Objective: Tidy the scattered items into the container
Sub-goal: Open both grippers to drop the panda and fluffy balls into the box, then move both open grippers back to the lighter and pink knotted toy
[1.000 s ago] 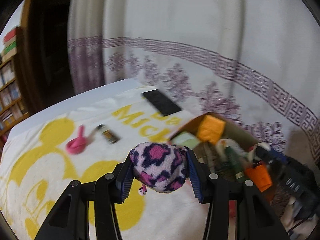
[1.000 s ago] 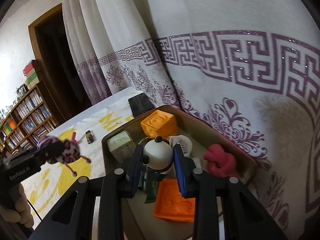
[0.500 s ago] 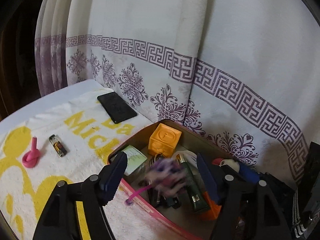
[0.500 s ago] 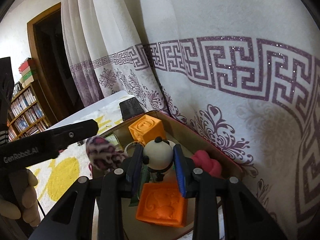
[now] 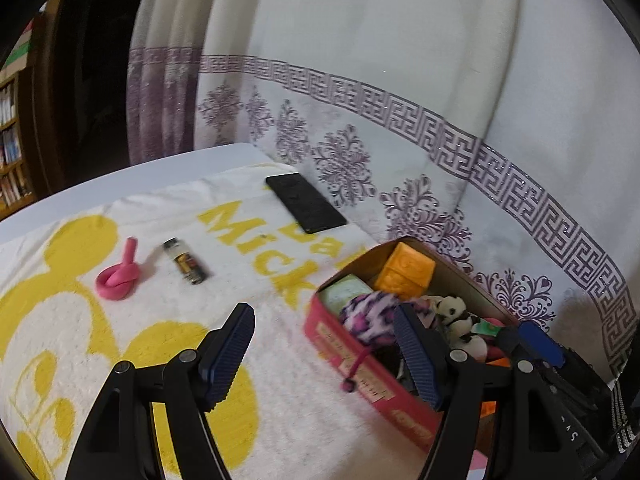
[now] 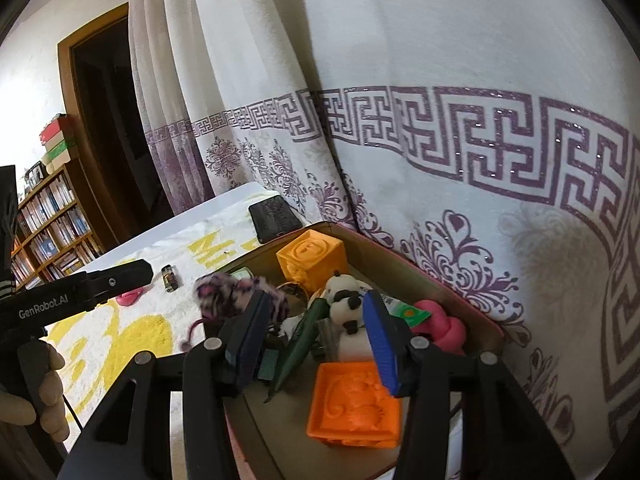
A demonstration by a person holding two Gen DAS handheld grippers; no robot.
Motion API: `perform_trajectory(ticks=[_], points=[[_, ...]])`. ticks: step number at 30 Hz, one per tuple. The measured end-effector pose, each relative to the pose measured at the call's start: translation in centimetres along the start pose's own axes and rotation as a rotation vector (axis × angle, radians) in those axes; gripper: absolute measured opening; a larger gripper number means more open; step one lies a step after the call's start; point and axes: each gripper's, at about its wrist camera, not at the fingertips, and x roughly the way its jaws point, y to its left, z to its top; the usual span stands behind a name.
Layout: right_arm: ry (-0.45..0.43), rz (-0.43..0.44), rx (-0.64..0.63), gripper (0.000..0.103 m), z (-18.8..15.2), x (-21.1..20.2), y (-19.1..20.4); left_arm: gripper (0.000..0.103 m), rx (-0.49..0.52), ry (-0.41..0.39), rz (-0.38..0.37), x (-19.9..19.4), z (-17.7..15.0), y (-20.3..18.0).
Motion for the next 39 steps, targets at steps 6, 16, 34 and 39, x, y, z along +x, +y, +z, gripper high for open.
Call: perform_trajectory(ticks=[6,16,34,39], points=[[0.000,0.001,-0.015,0.062,-0.2,-0.3,1.5,0.073,-0.020,-0.001,0.007,-1.0,-0.6,1.8],[0.027,0.065,-0.085,0.067,-0.9,0.2,5.3,0.073,-0.114,0.011,0.093,-2.2,-2.7,7.8],[0.162,0.254,-0.258,0.067,-2.5,4.6,16.1,0.073,-0.207,0.012,0.239,-4.1,-4.3,15.9],[0.200,0.269,-0.274,0.067,-2.8,5.9,17.6,0.073,-0.198,0.011,0.284,-4.1,-4.4,16.8]])
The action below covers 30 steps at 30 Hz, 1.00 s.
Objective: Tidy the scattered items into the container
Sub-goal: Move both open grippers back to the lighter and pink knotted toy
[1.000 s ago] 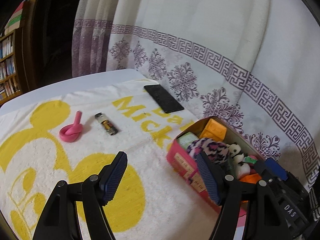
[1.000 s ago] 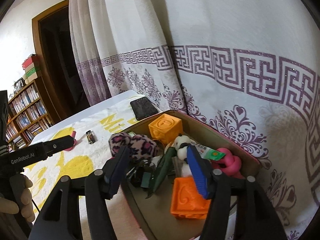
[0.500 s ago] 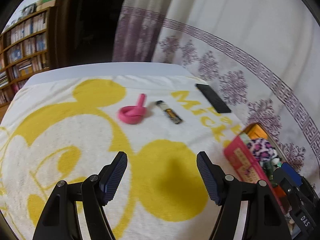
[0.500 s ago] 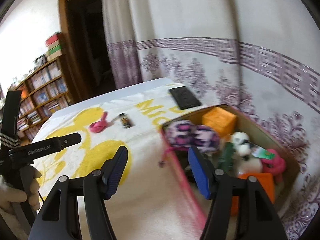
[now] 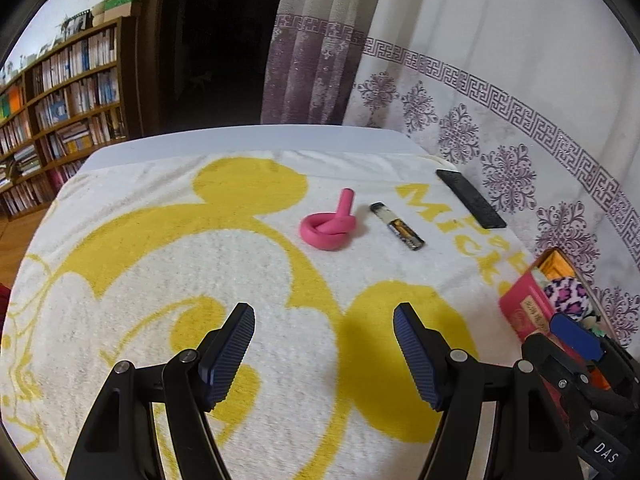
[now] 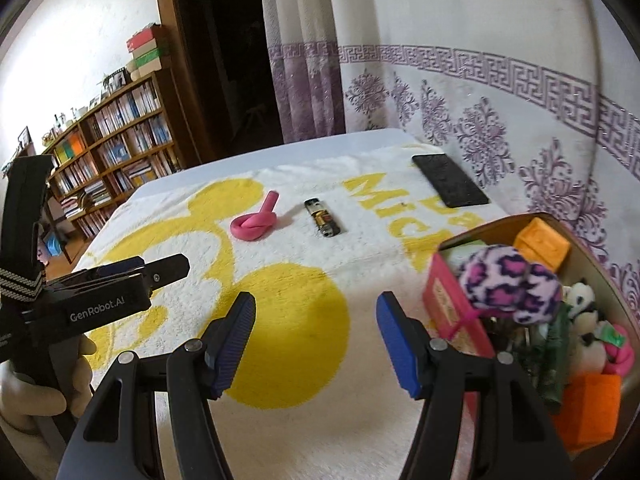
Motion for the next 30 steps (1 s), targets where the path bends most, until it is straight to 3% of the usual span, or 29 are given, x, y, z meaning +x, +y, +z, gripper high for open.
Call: perform_trajectory(ticks=[30], points=[[0.088,-0.007,-0.026,0.067,4.6,8.1,1.2,0.073,0.073,0.043,0.089,2.8,1.7,0.8]])
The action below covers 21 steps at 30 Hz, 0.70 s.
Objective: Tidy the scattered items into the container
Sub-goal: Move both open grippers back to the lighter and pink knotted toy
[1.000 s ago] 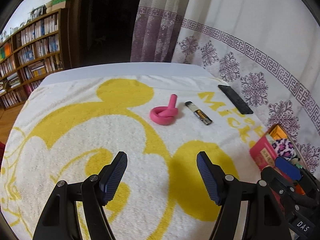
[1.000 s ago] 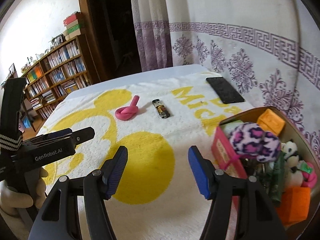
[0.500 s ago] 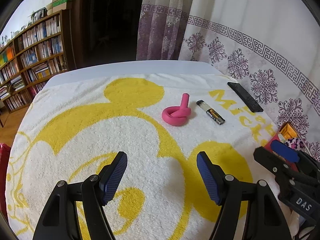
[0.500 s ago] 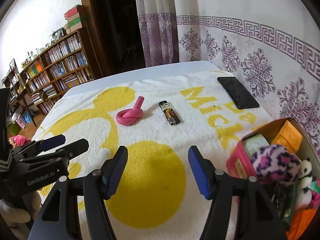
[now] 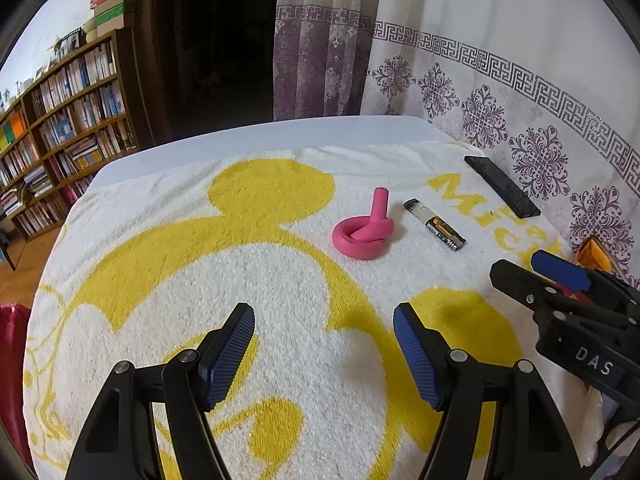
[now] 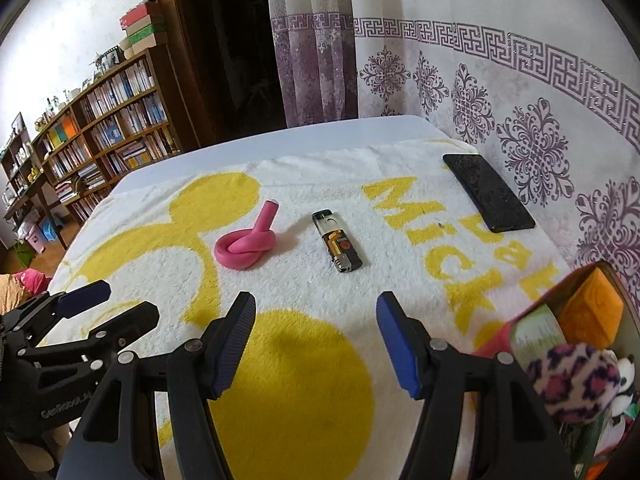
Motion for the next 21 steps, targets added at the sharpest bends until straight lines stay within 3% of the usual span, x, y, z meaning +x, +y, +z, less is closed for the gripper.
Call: perform_trajectory(ticks=[7,13,21], points=[[0.032,-0.008,0.010,0.067,0.5,1.7,-0.6,0.073,0.020,0.034,-0.013,2.3,1.0,0.2],[0.045,-0.025,0.021,0.067,0.8,2.5,-1.2,0.074,-0.036,0.084,-0.063,5.4,2.6,1.4],[0.053,-0.030,0.034,0.067,1.3,3.3,-1.7,0.074,0.004,0.097,-0.105,8.4,4.5,0.2]])
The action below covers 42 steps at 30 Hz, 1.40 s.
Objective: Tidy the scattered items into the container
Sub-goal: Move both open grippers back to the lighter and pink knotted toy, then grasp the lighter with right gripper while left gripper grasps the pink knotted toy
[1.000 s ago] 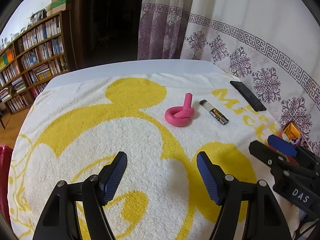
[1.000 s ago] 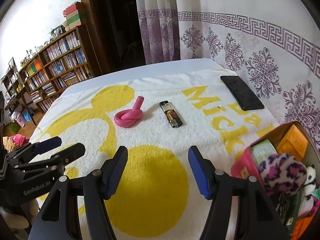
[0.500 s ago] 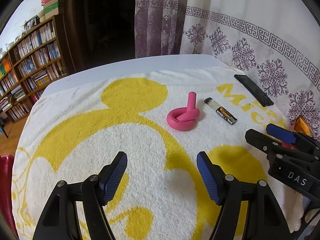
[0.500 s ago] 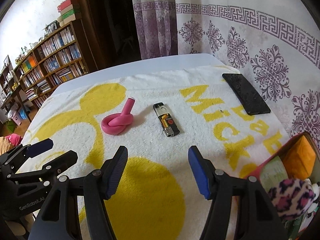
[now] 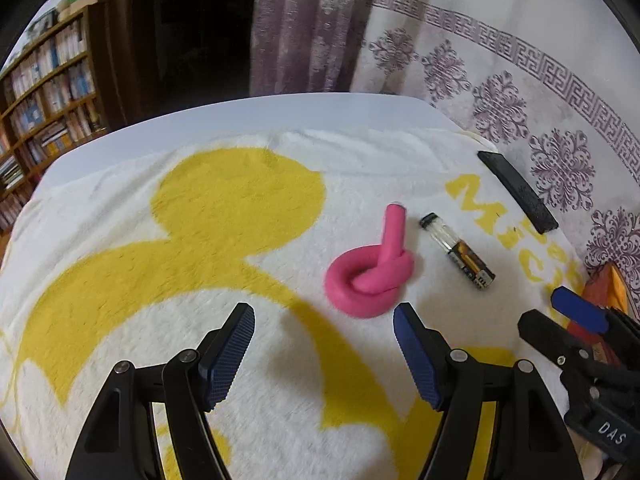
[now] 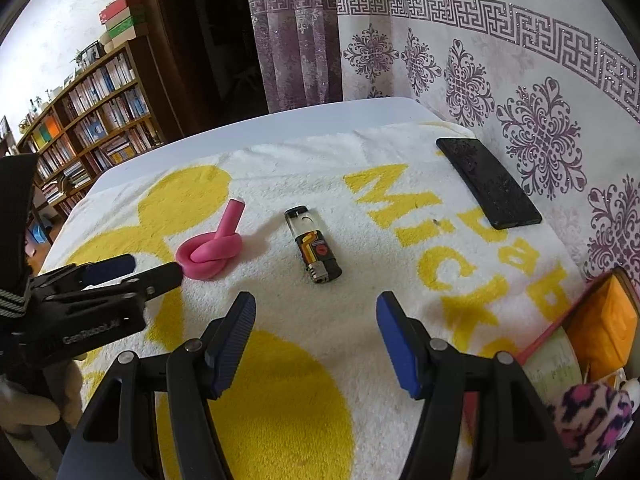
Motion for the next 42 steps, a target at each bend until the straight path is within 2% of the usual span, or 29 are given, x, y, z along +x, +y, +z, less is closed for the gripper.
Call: perform_trajectory(ticks=[10,13,16,17,20,22,25,33,35,37,39,42], points=[[0.014,-0.014,0.016,0.067,0.4,1.0,-0.5,0.074,0.061,0.033,-0.010,3.6,1.6,-1.0],[0.015,-0.021,0.025,0.067,0.5,1.1,-0.7,0.074,0.080,0.024,0.015,4.0,1.8,-1.4],[0.020,-0.028,0.029,0.067,0.6,1.3,-0.7,0.073,0.077,0.014,0.008,3.9,1.7,-1.2],[0.023,-0.029,0.028,0.067,0.6,1.3,-0.6,0.071,0.070,0.010,0.004,3.8,1.6,-1.0],[0.026,-0.026,0.008,0.067,0.8,1.5,0.1,0.050,0.033,0.001,-0.003,3.3,1.6,-0.1],[0.023,-0.028,-0.010,0.065,1.0,1.6,0.6,0.050,0.005,0.005,-0.026,3.0,1.6,0.7],[0.035,-0.035,-0.027,0.059,1.4,2.4,1.3,0.050,-0.011,0.009,-0.014,2.7,1.5,1.2],[0.066,-0.103,-0.064,0.057,2.9,5.5,2.1,0.050,-0.038,0.012,0.006,2.6,1.5,2.1],[0.082,-0.114,-0.069,0.054,3.2,6.5,2.2,0.050,-0.033,0.011,0.012,2.6,1.5,1.9],[0.103,-0.128,-0.075,0.045,3.3,7.6,2.2,0.050,-0.024,0.007,0.023,2.7,1.5,1.7],[0.091,-0.133,-0.084,0.044,3.1,7.7,2.2,0.050,-0.018,0.004,0.031,2.7,1.4,1.6],[0.086,-0.137,-0.096,0.031,3.0,7.6,2.5,0.050,-0.011,0.000,0.040,2.7,1.3,1.4]])
